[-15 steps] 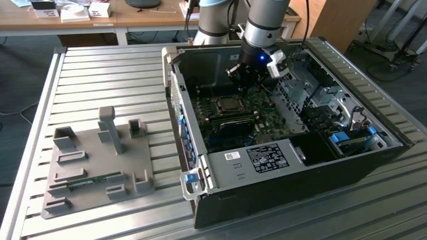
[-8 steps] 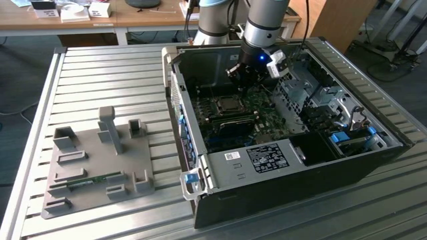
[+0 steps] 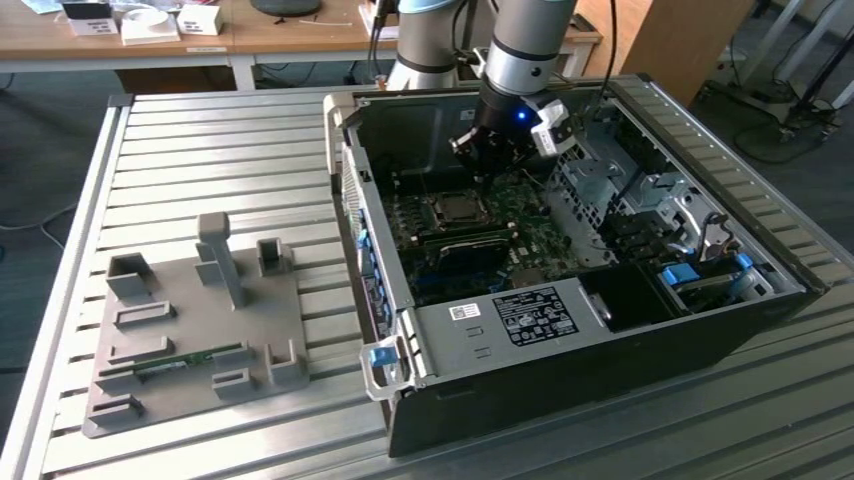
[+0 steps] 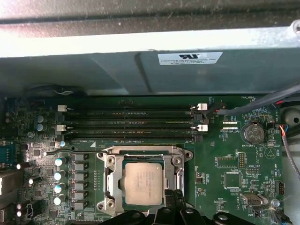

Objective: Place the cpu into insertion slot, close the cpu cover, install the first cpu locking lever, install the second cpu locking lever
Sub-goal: 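Close the cpu cover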

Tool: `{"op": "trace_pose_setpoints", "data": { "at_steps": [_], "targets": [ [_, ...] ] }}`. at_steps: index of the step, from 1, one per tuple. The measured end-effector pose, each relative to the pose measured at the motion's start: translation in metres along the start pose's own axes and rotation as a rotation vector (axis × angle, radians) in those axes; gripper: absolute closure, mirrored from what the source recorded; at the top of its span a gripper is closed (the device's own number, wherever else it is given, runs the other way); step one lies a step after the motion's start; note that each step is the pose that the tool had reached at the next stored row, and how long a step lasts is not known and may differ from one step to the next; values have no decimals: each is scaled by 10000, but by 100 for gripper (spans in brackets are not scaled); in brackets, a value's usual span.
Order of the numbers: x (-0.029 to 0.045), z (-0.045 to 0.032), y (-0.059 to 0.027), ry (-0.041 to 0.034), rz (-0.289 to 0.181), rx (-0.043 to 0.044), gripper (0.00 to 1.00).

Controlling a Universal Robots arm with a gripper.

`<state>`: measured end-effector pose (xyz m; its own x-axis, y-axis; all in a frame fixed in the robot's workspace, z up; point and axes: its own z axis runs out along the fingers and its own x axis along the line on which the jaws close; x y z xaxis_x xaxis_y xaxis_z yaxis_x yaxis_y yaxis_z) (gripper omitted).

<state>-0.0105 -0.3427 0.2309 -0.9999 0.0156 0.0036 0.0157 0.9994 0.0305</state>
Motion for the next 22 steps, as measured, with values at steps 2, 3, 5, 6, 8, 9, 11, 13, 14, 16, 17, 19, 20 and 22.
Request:
{"op": "trace_pose_setpoints", "data": {
  "at_steps": [2, 3, 5, 6, 8, 9, 11, 13, 14, 16, 17, 19, 20, 22],
  "targets": [
    [4, 0, 0, 0, 0, 0, 89],
    [6, 0, 0, 0, 1, 0, 89],
    [11, 0, 0, 0, 1, 0, 89],
    [16, 0, 0, -1, 0, 0, 89],
    [27, 1, 0, -2, 0, 0, 89],
    [35, 1, 0, -4, 0, -1, 89],
    [49, 1, -1, -7, 0, 0, 89],
    [54, 2, -1, -8, -1, 0, 89],
    [57, 2, -1, -7, -1, 0, 89],
    [57, 2, -1, -8, 0, 0, 89],
    [57, 2, -1, -8, -1, 0, 89],
    [58, 2, -1, -8, 0, 0, 89],
    [58, 2, -1, -8, -1, 0, 89],
    [58, 2, -1, -8, -1, 0, 89]
  ]
}}
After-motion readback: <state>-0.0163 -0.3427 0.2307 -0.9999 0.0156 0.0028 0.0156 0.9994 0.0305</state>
